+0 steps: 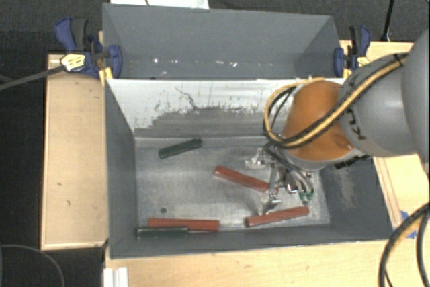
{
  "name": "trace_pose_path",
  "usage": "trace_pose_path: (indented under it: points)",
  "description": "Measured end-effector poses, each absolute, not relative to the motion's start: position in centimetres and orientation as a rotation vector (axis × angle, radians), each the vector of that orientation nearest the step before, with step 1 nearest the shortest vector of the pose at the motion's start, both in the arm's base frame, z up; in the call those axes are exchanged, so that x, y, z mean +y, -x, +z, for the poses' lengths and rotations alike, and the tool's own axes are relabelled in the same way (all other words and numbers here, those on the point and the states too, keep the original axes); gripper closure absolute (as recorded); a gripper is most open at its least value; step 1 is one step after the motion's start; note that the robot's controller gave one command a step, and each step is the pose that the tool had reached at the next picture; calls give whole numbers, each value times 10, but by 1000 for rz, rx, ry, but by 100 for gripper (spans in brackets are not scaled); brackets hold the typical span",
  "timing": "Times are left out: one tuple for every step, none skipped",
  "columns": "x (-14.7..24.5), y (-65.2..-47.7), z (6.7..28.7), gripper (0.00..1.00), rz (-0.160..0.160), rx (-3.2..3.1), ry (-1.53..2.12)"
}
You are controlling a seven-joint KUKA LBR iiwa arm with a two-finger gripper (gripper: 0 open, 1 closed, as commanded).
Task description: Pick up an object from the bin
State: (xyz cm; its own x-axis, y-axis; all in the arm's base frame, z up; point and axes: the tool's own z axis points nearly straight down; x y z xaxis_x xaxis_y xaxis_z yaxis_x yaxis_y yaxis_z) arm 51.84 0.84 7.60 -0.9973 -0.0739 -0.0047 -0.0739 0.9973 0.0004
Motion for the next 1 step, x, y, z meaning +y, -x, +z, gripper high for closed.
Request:
trace_pose_path:
  points:
    - [30,-529,76,100,-3,3111,301]
